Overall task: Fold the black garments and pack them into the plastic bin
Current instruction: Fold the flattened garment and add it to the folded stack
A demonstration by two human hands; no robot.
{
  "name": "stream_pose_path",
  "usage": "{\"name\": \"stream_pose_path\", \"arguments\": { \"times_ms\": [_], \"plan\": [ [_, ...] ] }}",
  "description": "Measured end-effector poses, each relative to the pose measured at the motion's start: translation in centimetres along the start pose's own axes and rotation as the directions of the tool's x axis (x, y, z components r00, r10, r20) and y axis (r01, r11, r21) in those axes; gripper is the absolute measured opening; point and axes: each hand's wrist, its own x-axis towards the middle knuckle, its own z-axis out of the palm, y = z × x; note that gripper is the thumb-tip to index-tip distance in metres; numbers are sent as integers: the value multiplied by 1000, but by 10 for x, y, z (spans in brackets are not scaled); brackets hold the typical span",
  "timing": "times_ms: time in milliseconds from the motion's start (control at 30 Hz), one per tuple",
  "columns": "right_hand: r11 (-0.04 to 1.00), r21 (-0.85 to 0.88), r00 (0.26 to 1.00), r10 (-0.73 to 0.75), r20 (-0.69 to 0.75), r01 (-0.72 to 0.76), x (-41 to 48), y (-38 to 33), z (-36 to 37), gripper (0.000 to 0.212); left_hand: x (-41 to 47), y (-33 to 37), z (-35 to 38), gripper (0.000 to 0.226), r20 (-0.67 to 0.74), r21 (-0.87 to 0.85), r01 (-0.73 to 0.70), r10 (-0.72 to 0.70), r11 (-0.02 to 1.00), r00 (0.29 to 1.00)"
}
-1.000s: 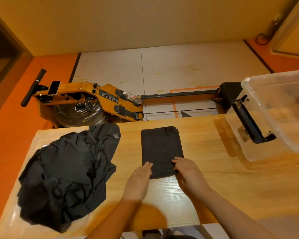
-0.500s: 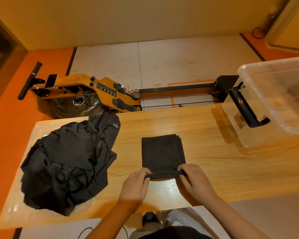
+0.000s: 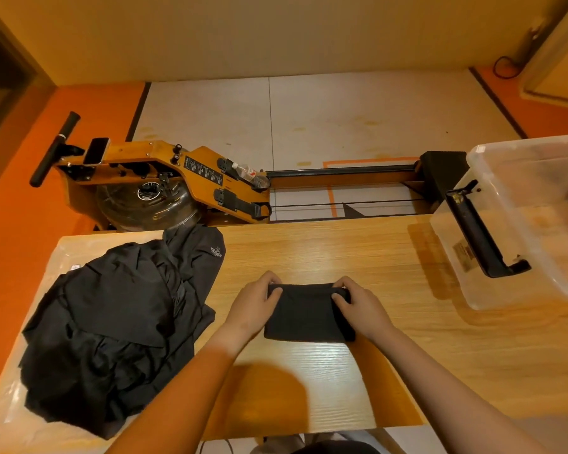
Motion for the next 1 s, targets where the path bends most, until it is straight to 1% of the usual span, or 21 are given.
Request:
{"name": "stream_pose_path", "arguments": {
  "times_ms": [67,133,233,333,367,433,467,500,533,600,633,700,767,900,1000],
  "plan": [
    [997,-42,998,66,1,-66,11,0,4,10,12,-1,4,6,2,12,25,-25,1000,1000],
    [990,-87,993,108,-36,-111,16,-1,10,14,19,-5,9,7,-3,42,46,-46,998,999],
    [968,-194,984,136,-116,-157,16,-3,19,18,23,-8,18,15,-36,178,58,-53,982,998],
    [948,-255,969,142,-204,-193,13,-3,21,23,24,-12,23,28,-69,258,106,-91,960,993],
    [947,-274,962,94,-256,-165,12,0,21,26,23,-13,24,31,-99,288,98,-72,952,992],
    [933,-358,934,-89,-346,-43,11,5,21,29,17,-11,28,34,-204,376,22,60,926,977],
    [922,-385,911,-184,-368,31,10,5,22,30,13,-7,31,36,-263,404,-14,131,915,956],
    [909,-402,896,-264,-357,108,9,5,25,31,8,-2,36,39,-303,416,-42,182,908,935],
    [890,-417,887,-334,-318,186,7,3,29,34,4,3,42,42,-299,428,-71,215,901,930],
    [837,-453,886,-425,-185,307,4,-1,44,43,-4,10,56,49,-199,460,-117,231,880,952],
    [814,-475,896,-431,-108,334,3,-1,52,47,-7,9,62,53,-140,476,-123,214,871,967],
    [795,-510,924,-381,2,329,0,5,64,51,-11,1,68,59,-59,505,-102,152,857,987],
    [795,-524,942,-334,45,307,-2,13,69,52,-15,-8,69,60,-19,518,-91,118,850,993],
    [795,-535,953,-297,64,284,-3,16,67,52,-14,-15,66,59,46,547,-108,99,830,994],
    [822,-521,967,-252,33,232,-6,16,63,52,-13,-20,57,60,100,601,-151,113,785,989]
  ]
}}
